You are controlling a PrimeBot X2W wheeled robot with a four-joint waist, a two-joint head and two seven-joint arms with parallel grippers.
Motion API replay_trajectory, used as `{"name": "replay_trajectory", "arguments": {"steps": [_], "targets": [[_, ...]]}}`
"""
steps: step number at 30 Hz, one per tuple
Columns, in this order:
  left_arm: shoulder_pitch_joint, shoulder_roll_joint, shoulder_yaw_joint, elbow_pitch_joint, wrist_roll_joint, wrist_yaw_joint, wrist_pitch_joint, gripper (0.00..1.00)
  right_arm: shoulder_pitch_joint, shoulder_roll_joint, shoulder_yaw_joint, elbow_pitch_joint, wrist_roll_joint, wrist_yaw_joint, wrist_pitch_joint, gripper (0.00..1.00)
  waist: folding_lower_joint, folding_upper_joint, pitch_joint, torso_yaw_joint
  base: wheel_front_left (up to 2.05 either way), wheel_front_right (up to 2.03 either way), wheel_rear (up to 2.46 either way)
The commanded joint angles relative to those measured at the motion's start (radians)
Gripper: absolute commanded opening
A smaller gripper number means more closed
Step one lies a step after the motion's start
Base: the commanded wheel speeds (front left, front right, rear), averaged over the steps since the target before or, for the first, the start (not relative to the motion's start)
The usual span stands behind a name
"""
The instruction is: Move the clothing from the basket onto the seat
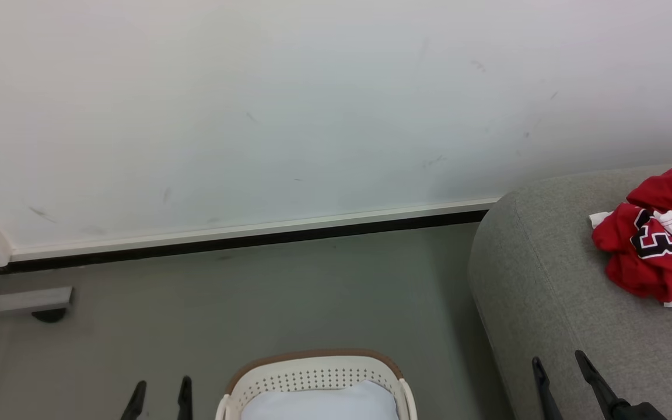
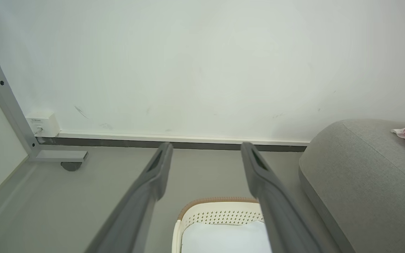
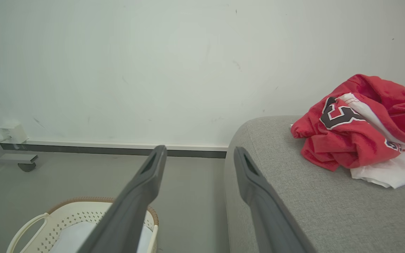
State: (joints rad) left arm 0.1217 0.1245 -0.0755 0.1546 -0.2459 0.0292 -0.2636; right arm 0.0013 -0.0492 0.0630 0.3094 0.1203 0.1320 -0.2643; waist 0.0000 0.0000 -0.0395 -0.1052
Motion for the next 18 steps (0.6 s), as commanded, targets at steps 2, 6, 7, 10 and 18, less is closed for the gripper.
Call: {"name": "replay_trajectory", "arguments": {"steps": [2,6,7,10,18], "targets": [[0.001,-0.01,0.013,0.007,0.021,-0.011,-0.001,1.0,-0.006,-0.003,0.002,0.004,0.005,-0.003,0.0,1.0,0.0,0.0,0.003,-0.002,0.0,0.0,0.0],[-0.005,-0.025,0.026,0.02,0.036,-0.028,-0.001,1.0,-0.01,-0.003,-0.005,0.003,0.0,-0.003,0.0,1.0,0.0,0.0,0.008,-0.002,0.0,0.0,0.0],[-0.007,-0.028,0.028,0.023,0.038,-0.03,-0.001,1.0,-0.011,-0.003,-0.006,0.002,-0.002,-0.003,0.0,1.0,0.0,0.0,0.009,-0.002,0.0,0.0,0.0],[-0.01,-0.035,0.039,0.03,0.048,-0.041,-0.001,1.0,-0.014,-0.002,-0.009,0.0,-0.004,-0.003,0.0,1.0,0.0,0.0,0.011,0.0,0.0,0.0,0.0],[-0.01,-0.051,0.059,0.044,0.065,-0.065,-0.001,1.0,-0.018,-0.002,-0.004,0.003,0.005,-0.003,0.0,1.0,0.0,0.0,0.008,0.005,0.0,0.0,0.0]]}}
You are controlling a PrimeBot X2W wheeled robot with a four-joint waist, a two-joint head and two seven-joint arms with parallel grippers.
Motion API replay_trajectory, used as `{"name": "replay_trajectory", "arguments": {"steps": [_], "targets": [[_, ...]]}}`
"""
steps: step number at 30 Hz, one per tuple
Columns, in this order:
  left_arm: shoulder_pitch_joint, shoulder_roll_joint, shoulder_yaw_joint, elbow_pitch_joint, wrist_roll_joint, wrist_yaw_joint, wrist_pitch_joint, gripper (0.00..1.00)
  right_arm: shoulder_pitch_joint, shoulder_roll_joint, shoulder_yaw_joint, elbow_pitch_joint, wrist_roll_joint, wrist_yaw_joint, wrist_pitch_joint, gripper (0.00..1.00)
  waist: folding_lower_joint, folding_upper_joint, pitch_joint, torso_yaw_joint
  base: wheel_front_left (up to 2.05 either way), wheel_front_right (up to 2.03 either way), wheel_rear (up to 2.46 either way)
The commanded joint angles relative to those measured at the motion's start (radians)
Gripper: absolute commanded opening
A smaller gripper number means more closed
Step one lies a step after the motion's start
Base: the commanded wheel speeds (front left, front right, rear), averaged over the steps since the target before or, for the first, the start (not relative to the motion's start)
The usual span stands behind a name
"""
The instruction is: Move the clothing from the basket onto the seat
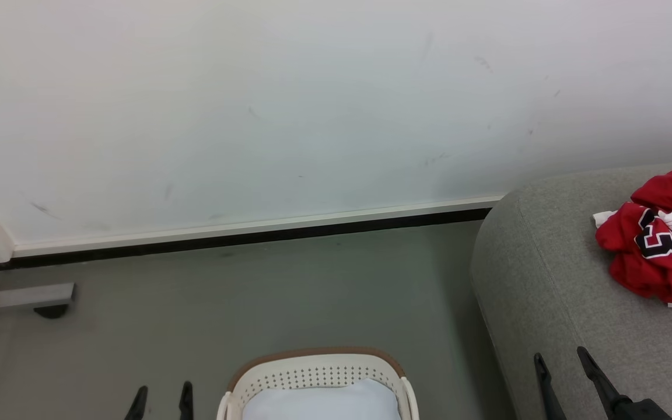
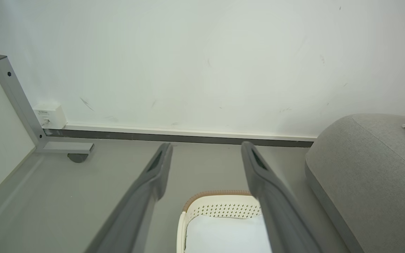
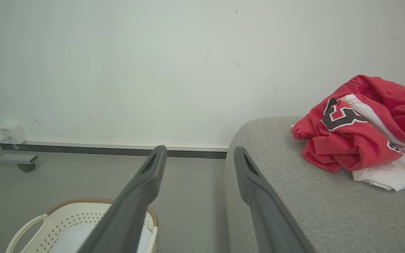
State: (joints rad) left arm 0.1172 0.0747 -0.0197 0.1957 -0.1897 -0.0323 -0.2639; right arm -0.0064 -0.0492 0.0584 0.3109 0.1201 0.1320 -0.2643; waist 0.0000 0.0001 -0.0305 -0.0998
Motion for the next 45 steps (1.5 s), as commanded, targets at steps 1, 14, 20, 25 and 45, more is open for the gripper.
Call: {"name": "replay_trajectory", "arguments": {"steps": [1,14,20,25,45], "targets": [[-0.006,-0.003,0.005,0.004,0.01,-0.006,-0.001,1.0,-0.01,-0.002,0.001,0.002,0.007,-0.003,0.0,1.0,0.0,-0.0001,-0.001,0.0,0.0,0.0,0.0],[-0.011,-0.013,0.015,0.051,-0.111,-0.018,0.037,0.0,0.013,0.004,-0.01,0.032,0.125,0.0,0.03,0.0,0.0,-0.0001,0.0,0.005,0.0,0.0,0.0],[-0.028,-0.014,0.024,0.048,-0.223,-0.025,0.064,0.0,0.002,0.003,-0.023,0.023,0.242,0.0,0.059,0.0,0.0,-0.0001,0.001,0.01,0.0,0.0,0.0],[-0.042,-0.014,0.031,0.047,-0.311,-0.031,0.086,0.0,-0.007,0.002,-0.033,0.015,0.333,0.0,0.082,0.0,0.0,-0.0001,0.003,0.014,0.0,0.0,0.0],[-0.094,-0.017,0.059,0.045,-0.613,-0.05,0.165,0.0,-0.034,-0.001,-0.07,-0.009,0.649,-0.001,0.161,0.0,0.0,-0.0001,0.008,0.03,0.0,0.0,0.0]]}}
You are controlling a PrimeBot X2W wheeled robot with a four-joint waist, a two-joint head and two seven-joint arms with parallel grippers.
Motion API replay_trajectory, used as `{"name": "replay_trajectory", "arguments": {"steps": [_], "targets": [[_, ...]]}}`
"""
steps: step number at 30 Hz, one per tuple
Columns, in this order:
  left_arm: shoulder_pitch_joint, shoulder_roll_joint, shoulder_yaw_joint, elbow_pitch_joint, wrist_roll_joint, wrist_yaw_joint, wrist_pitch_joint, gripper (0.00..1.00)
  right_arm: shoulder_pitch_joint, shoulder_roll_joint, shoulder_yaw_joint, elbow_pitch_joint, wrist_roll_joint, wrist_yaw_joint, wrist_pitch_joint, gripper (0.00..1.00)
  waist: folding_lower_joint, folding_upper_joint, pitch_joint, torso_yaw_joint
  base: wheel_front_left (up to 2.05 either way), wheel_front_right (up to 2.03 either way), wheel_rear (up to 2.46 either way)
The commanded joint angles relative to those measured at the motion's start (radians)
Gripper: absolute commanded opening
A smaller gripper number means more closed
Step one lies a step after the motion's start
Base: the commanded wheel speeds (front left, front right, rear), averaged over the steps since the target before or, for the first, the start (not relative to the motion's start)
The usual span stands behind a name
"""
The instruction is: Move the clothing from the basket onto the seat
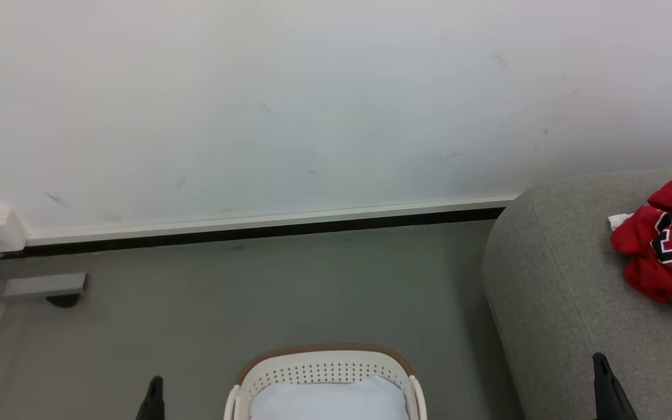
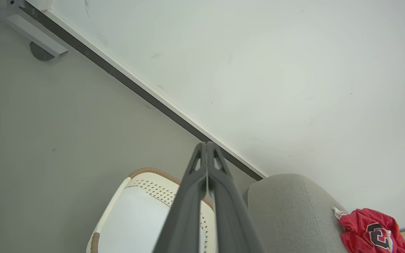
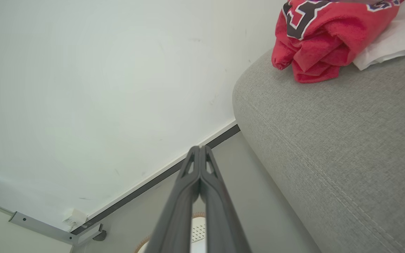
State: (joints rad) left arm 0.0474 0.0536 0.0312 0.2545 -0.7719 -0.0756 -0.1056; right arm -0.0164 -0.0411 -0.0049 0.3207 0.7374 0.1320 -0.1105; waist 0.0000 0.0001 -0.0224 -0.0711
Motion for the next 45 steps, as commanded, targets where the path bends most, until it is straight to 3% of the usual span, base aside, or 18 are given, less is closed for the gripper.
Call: {"name": "replay_trajectory", "arguments": {"steps": [1,45], "targets": [[-0.026,0.005,0.009,-0.013,-0.045,-0.007,0.01,0.0,-0.026,-0.01,-0.009,-0.019,0.046,-0.001,0.011,0.0,0.0,-0.0001,0.001,0.002,0.0,0.0,0.0],[-0.107,0.001,0.054,-0.013,-0.513,-0.038,0.135,0.0,-0.07,-0.013,-0.068,-0.055,0.536,-0.002,0.137,0.0,0.0,-0.0001,0.013,0.036,0.0,0.0,0.0]]}}
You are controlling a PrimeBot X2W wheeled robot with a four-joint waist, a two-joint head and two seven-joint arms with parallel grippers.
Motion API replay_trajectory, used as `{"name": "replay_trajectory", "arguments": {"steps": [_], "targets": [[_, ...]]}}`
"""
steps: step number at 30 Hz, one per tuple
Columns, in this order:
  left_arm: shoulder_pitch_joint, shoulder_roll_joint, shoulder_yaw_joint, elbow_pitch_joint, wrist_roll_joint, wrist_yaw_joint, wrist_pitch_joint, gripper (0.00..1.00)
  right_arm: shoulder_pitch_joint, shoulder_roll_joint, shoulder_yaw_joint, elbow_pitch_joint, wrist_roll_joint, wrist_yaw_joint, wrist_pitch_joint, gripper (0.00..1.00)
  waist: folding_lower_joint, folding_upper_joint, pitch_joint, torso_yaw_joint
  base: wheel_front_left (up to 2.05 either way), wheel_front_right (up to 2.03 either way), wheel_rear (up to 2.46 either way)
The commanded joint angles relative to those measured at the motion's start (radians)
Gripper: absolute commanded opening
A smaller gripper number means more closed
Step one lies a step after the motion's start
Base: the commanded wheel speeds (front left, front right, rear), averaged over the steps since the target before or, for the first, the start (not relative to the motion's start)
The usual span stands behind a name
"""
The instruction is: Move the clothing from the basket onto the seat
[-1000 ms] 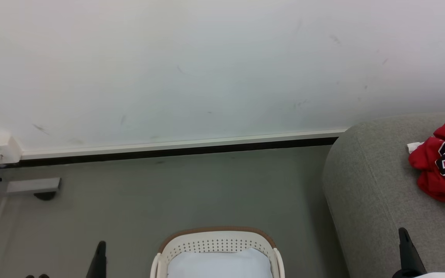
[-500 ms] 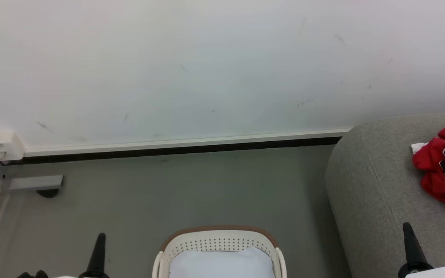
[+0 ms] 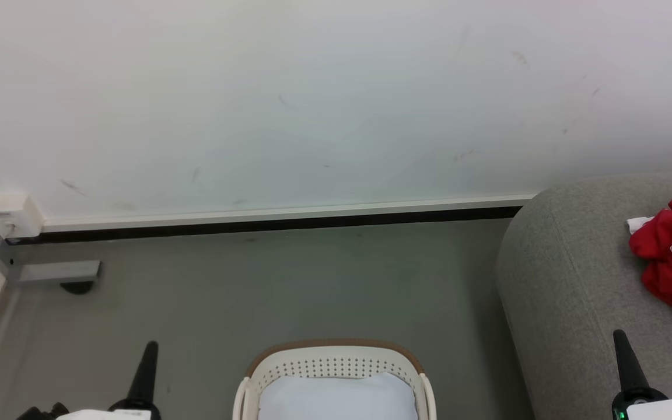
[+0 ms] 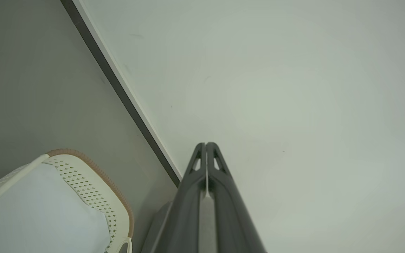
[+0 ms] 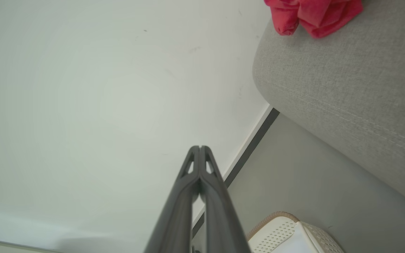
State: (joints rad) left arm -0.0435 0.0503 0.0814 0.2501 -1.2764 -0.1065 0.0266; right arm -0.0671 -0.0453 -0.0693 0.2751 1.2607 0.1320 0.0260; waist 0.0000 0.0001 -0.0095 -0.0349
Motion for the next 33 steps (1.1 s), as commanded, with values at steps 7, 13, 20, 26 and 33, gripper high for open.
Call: {"name": "replay_trajectory", "arguments": {"steps": [7,13,20,26,33], "targets": [[-0.026,0.004,0.01,-0.008,-0.069,-0.01,0.019,0.0,-0.023,-0.009,-0.012,-0.014,0.076,-0.002,0.017,0.0,0.0,-0.0001,0.002,0.005,0.0,0.0,0.0],[-0.035,0.003,0.015,-0.007,-0.119,-0.013,0.033,0.0,-0.028,-0.009,-0.019,-0.017,0.126,-0.002,0.031,0.0,0.0,-0.0001,0.004,0.01,0.0,0.0,0.0],[-0.043,0.003,0.02,-0.007,-0.176,-0.017,0.047,0.0,-0.034,-0.009,-0.025,-0.021,0.183,-0.002,0.045,0.0,0.0,-0.0001,0.006,0.016,0.0,0.0,0.0],[-0.052,0.002,0.025,-0.007,-0.222,-0.018,0.06,0.0,-0.036,-0.009,-0.031,-0.025,0.23,-0.002,0.057,0.0,0.0,-0.0001,0.007,0.02,0.0,0.0,0.0],[-0.06,0.002,0.029,-0.006,-0.269,-0.023,0.071,0.0,-0.039,-0.009,-0.037,-0.029,0.283,-0.002,0.072,0.0,0.0,-0.0001,0.009,0.026,0.0,0.0,0.0]]}}
